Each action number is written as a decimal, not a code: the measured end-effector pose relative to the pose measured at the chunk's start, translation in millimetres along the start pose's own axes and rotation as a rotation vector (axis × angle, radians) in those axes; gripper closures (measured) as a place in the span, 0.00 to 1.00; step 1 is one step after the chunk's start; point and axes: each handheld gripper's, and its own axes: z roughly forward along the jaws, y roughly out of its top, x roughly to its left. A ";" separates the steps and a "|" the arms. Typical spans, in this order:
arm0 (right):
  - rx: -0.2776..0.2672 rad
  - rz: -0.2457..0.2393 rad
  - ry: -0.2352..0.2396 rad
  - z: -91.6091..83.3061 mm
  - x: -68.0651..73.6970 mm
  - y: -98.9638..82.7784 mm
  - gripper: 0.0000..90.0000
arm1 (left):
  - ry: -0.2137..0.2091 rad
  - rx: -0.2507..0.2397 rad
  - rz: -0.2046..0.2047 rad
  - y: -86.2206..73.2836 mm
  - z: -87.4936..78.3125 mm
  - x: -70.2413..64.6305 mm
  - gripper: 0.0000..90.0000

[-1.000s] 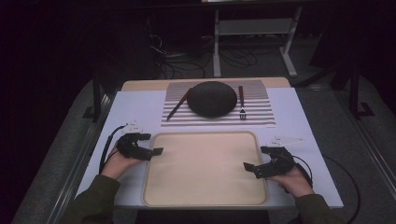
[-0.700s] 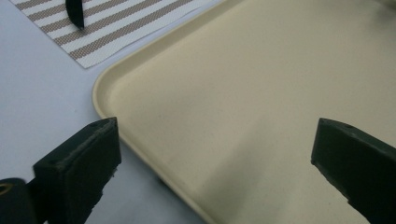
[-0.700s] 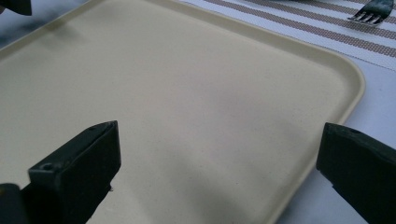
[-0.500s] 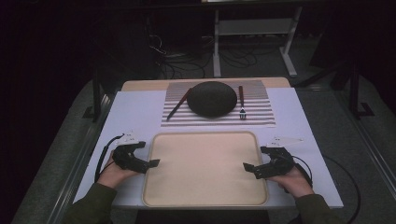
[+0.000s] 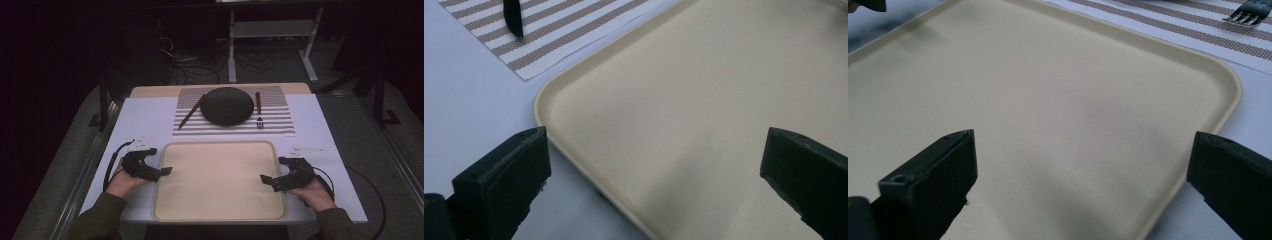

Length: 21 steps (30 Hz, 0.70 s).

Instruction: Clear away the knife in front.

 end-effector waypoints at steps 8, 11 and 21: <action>-0.006 0.007 0.006 0.0 -1.1 0.6 0.00 | -0.013 0.002 0.008 19.0 12.3 10.9 0.00; -0.009 0.011 0.009 0.0 -1.5 0.8 0.00 | -0.014 -0.006 0.009 29.0 17.5 15.7 0.02; -0.012 0.010 0.014 -0.4 -1.8 0.7 0.00 | -0.018 -0.041 0.013 60.8 35.3 33.4 0.13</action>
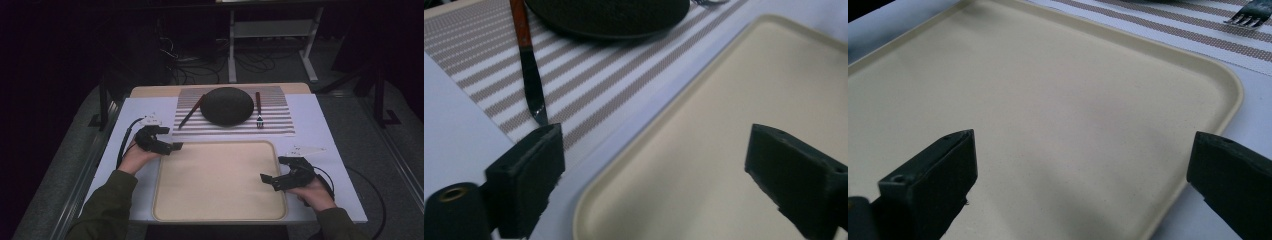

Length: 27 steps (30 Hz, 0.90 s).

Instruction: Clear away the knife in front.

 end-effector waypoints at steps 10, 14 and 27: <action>-0.003 0.006 0.009 0.1 -0.7 0.1 0.00 | 0.004 -0.009 -0.019 22.0 18.8 20.8 0.27; -0.002 0.002 0.014 0.3 -0.4 -0.1 0.00 | 0.006 -0.015 -0.030 32.9 29.5 32.3 0.34; -0.009 0.010 0.021 -0.4 -0.6 0.2 0.00 | 0.048 0.004 -0.037 60.5 58.8 59.8 0.56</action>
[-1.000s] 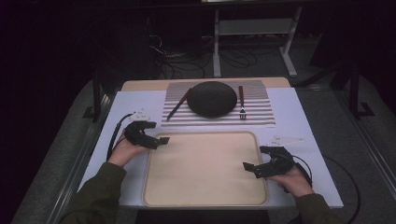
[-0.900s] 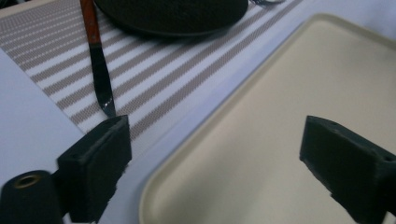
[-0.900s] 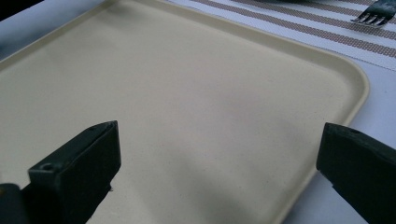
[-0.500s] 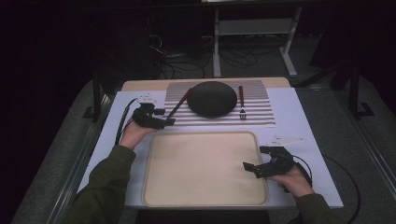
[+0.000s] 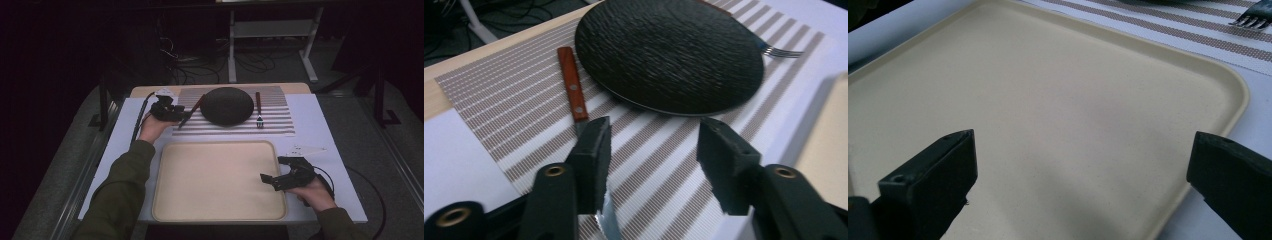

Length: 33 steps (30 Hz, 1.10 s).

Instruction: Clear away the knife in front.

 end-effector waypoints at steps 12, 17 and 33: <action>-0.011 0.006 0.010 -1.4 -0.4 0.1 0.00 | 0.040 0.053 -0.043 15.3 31.9 19.6 0.72; -0.012 0.008 0.014 -1.6 -0.2 -0.1 0.00 | 0.062 0.065 -0.056 16.5 42.2 25.3 0.76; -0.016 0.009 0.022 -2.5 -0.7 -0.1 0.00 | 0.117 0.130 -0.076 21.9 76.5 34.6 0.79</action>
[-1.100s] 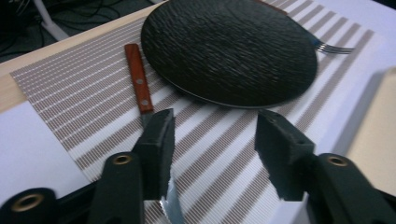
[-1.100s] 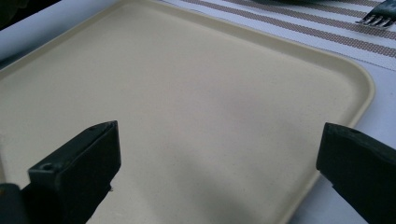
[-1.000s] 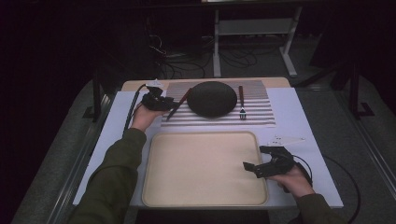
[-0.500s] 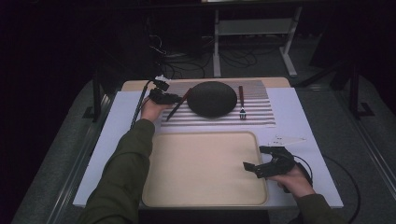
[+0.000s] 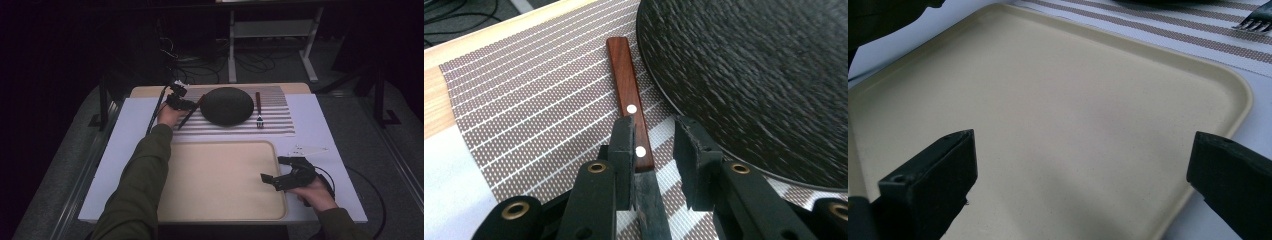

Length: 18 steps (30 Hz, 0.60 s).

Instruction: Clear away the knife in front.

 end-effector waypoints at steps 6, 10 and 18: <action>-0.001 0.000 0.000 -0.2 -0.1 0.0 0.00 | 0.034 0.015 -0.003 1.1 6.3 -0.4 0.81; -0.004 0.001 0.001 -0.3 -0.4 0.0 0.00 | 0.036 0.028 -0.006 -0.9 9.4 0.0 0.81; -0.006 0.002 0.002 -0.4 -0.5 0.1 0.00 | 0.065 0.038 0.007 -2.4 16.0 -2.0 0.82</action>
